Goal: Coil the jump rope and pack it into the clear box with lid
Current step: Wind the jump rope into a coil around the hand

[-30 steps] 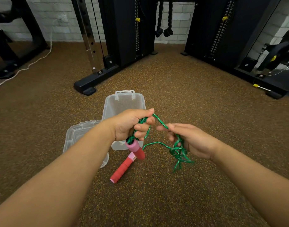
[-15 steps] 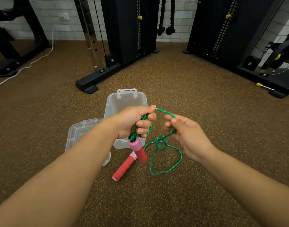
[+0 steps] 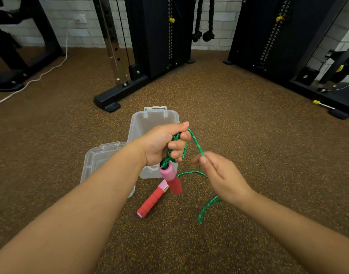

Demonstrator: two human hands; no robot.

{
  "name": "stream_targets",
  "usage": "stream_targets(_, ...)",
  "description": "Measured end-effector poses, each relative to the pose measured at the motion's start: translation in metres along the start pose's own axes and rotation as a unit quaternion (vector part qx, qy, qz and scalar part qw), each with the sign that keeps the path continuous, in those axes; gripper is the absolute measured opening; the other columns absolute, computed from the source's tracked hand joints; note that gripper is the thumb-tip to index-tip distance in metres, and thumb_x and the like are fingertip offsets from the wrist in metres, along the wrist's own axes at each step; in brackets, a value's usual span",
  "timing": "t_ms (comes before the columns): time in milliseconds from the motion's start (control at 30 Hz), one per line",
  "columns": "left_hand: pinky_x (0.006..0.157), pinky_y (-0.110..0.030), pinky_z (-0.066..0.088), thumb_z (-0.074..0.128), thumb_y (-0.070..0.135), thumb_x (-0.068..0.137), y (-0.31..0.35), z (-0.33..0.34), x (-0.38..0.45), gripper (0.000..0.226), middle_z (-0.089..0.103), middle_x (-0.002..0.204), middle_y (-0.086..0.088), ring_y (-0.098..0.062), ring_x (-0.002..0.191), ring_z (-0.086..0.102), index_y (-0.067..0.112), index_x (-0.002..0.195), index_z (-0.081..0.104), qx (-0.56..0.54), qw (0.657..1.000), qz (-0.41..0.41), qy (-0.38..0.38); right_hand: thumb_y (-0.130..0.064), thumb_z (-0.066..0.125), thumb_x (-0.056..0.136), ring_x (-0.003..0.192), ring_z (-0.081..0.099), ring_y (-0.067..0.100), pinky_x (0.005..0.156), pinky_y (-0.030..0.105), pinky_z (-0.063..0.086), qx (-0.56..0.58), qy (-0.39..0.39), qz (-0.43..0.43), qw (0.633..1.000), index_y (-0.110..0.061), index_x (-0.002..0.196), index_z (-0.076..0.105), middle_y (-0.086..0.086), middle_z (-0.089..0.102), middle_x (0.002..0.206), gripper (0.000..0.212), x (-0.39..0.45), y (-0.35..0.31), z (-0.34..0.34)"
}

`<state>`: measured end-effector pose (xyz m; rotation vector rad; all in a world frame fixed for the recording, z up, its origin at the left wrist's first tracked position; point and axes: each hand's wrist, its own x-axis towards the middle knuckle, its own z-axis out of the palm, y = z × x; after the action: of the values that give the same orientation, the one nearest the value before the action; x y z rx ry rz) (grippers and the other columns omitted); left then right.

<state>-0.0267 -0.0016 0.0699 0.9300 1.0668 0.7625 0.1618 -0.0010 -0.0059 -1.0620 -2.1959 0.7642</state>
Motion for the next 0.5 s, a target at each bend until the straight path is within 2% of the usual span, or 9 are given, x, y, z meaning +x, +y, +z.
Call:
stream_targets(67,0.051,-0.026,0.036,0.033,0.041,0.097,0.004,-0.002,-0.001,0.043,0.028,0.034,0.01,-0.01,0.034,0.031,0.022,0.06,0.038,-0.018,1.0,0.01,0.007,-0.029,0.038,0.099,0.065,0.052,-0.003,0.065,0.026,0.043,0.081,0.069,0.017,0.994,-0.026,0.104,0.062,-0.022,0.057,0.068,0.025,0.001,0.001,-0.004)
stream_targets(133,0.052,-0.026,0.035,0.033,0.041,0.097,0.006,-0.001,-0.001,0.043,0.028,0.034,0.011,-0.01,0.034,0.032,0.021,0.06,0.038,-0.03,0.999,0.016,0.008,-0.025,0.04,0.1,0.055,0.043,0.003,0.057,0.032,0.039,0.072,0.089,0.028,0.993,-0.029,0.102,0.062,-0.012,0.047,0.058,0.022,0.0,0.005,-0.006)
stream_targets(200,0.05,-0.024,0.036,0.033,0.041,0.098,0.004,0.003,0.002,0.042,0.029,0.034,0.01,-0.01,0.034,0.033,0.021,0.061,0.038,-0.026,0.999,0.02,0.011,-0.029,0.039,0.099,0.06,0.047,0.006,0.061,0.033,0.041,0.003,0.032,0.037,0.999,-0.033,0.102,0.06,-0.014,0.049,0.062,0.021,-0.002,0.007,-0.002)
stream_targets(267,0.045,-0.021,0.039,0.033,0.039,0.098,0.001,0.007,0.007,0.041,0.032,0.035,0.008,-0.011,0.034,0.036,0.019,0.063,0.04,-0.041,0.998,0.028,0.031,-0.031,0.037,0.099,0.08,0.056,0.01,0.071,0.032,0.044,-0.066,-0.064,0.048,0.995,-0.032,0.106,0.058,-0.016,0.06,0.083,0.022,-0.005,0.002,0.004)
stream_targets(333,0.044,-0.019,0.041,0.034,0.038,0.098,0.001,0.007,0.011,0.041,0.042,0.039,0.006,-0.012,0.035,0.042,0.016,0.067,0.047,-0.077,0.994,0.038,0.064,-0.033,0.034,0.099,0.095,0.06,0.017,0.08,0.035,0.047,-0.098,-0.118,0.024,0.988,-0.029,0.108,0.056,-0.007,0.066,0.102,0.024,-0.008,-0.006,0.009)
stream_targets(433,0.056,-0.025,0.046,0.031,0.04,0.1,-0.002,0.002,0.014,0.045,0.066,0.057,0.001,-0.011,0.044,0.058,0.012,0.09,0.064,-0.077,0.992,0.045,0.09,-0.036,0.03,0.099,0.096,0.061,0.021,0.079,0.037,0.048,-0.147,-0.14,-0.029,0.979,-0.027,0.104,0.052,-0.002,0.066,0.102,0.024,-0.009,-0.018,0.007)
stream_targets(500,0.07,-0.027,0.049,0.029,0.043,0.099,-0.004,0.002,0.016,0.05,0.075,0.077,-0.003,-0.012,0.059,0.067,0.008,0.114,0.061,-0.063,0.993,0.046,0.092,-0.041,0.026,0.099,0.089,0.06,0.023,0.074,0.038,0.047,-0.182,-0.148,-0.068,0.97,-0.023,0.092,0.047,-0.001,0.062,0.092,0.029,-0.008,-0.027,0.004)
